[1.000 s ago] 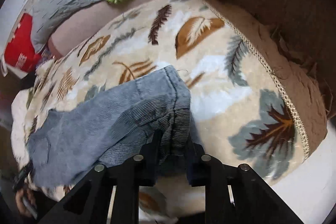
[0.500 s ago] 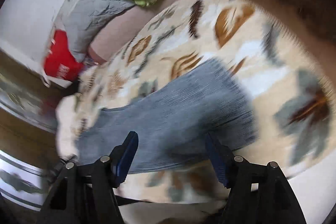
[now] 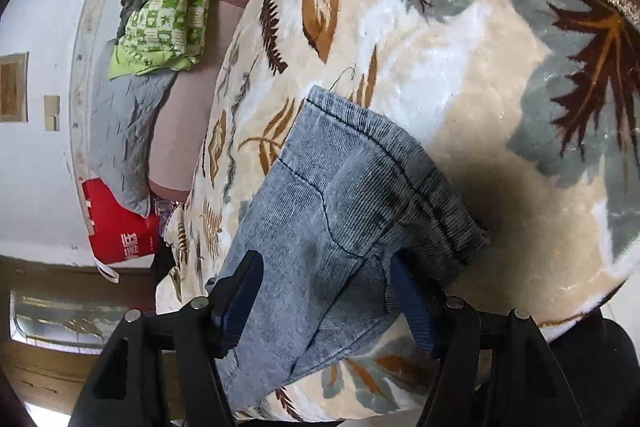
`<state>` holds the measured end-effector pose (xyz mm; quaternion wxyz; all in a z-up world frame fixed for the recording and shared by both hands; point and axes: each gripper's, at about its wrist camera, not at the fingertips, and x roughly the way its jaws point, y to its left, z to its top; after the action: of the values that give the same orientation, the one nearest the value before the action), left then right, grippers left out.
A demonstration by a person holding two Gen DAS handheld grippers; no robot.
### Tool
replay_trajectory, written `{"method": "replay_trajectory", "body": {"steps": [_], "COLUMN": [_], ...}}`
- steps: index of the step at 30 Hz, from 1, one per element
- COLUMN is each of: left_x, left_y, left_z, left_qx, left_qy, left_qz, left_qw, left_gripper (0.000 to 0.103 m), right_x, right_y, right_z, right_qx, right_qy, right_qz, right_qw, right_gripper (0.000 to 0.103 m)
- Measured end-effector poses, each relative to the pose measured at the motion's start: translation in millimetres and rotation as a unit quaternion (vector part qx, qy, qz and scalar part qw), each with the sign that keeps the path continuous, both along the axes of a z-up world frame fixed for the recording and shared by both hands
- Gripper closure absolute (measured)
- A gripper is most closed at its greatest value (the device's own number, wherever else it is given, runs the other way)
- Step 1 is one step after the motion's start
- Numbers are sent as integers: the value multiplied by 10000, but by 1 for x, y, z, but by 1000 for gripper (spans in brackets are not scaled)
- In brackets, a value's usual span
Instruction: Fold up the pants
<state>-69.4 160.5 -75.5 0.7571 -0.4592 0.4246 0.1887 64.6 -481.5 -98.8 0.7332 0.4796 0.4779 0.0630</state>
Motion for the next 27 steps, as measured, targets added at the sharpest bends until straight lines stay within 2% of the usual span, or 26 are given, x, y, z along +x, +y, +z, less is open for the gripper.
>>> {"method": "replay_trajectory", "body": {"steps": [3,5,7,8,9,14,21,22,24,27], "left_x": [5,10,18,20,23,37,57,58,58,61], "left_y": [-3,0,4,7,9,17,27,28,30,31], "left_z": [-12,-23,-22,-17,-9,29,42,41,37,33], "left_qx": [-1,-277,-176,-141,-64,411,474,449,406,349], "left_qy": [101,165,94,20,-121,-606,-786,-789,-787,-761], "left_qz": [80,147,110,117,67,-63,-37,-40,-47,-77], "left_qw": [9999,9994,9997,9998,9999,9973,9958,9959,9961,9965], "left_gripper": [31,35,85,85,97,98,98,98,98,98], "right_x": [0,3,5,5,4,-7,-4,-4,-3,7], "right_y": [-1,0,1,0,-1,-20,-21,-20,-19,-21], "right_z": [-5,-6,-4,-4,-2,7,15,15,23,33], "right_qx": [71,56,27,24,6,-1,-9,-131,-760,-1794], "right_qy": [36,46,46,52,54,23,79,140,148,138], "right_qz": [-21,-7,28,32,10,-218,-109,-116,-83,-138], "right_qw": [10000,10000,10000,10000,10000,9998,9999,9997,9970,9836], "right_gripper": [34,34,34,34,34,34,34,34,34,34]}}
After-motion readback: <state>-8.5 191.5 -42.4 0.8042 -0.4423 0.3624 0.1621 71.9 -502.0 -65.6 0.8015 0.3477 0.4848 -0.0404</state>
